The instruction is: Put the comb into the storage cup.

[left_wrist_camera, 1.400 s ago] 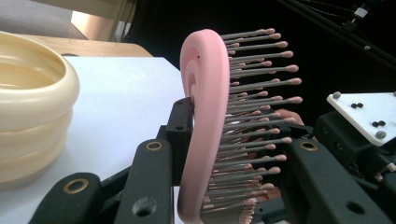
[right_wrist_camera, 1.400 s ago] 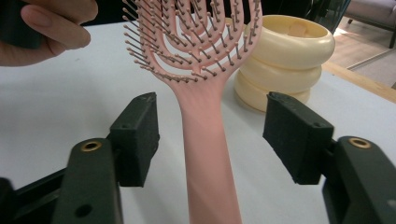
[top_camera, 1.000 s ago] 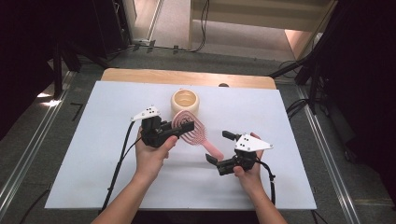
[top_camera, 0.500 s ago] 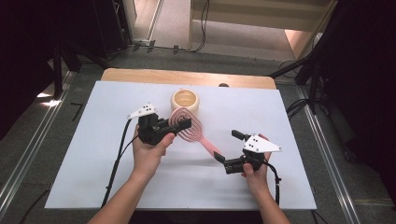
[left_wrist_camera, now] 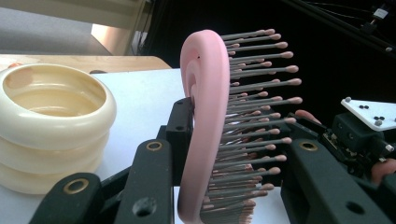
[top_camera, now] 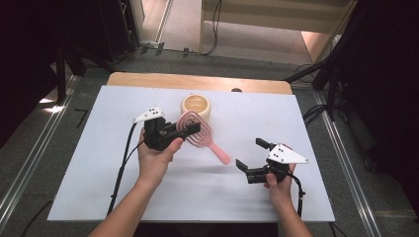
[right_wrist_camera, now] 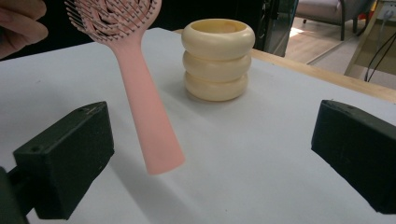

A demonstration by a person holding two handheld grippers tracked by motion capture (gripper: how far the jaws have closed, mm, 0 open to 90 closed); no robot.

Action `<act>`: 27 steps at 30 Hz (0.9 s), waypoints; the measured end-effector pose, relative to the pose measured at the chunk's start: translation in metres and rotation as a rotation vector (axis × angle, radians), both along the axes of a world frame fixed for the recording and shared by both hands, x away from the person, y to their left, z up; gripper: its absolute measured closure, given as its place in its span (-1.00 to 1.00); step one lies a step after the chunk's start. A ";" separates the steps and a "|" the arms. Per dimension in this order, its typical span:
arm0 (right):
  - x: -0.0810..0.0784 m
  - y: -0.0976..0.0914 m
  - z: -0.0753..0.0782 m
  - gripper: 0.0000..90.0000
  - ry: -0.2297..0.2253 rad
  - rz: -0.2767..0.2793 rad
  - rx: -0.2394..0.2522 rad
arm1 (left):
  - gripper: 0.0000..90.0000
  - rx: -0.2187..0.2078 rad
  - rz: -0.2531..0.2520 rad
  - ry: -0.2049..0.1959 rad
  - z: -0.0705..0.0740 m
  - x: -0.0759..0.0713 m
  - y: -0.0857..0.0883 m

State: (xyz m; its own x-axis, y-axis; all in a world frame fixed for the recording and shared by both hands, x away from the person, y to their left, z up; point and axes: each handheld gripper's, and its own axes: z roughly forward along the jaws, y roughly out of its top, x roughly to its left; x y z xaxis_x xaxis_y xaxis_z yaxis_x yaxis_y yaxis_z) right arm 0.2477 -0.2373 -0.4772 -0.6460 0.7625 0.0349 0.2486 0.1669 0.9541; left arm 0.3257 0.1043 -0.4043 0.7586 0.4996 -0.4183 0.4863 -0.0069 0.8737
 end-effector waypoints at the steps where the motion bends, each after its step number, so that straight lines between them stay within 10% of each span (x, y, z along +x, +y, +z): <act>1: -0.001 -0.002 -0.001 -1.00 0.004 -0.005 0.001 | 0.47 -0.002 0.002 0.001 0.000 0.000 0.000; 27: -0.019 -0.046 -0.008 -1.00 0.005 -0.085 0.006 | 0.47 0.010 0.032 -0.004 0.006 0.011 0.009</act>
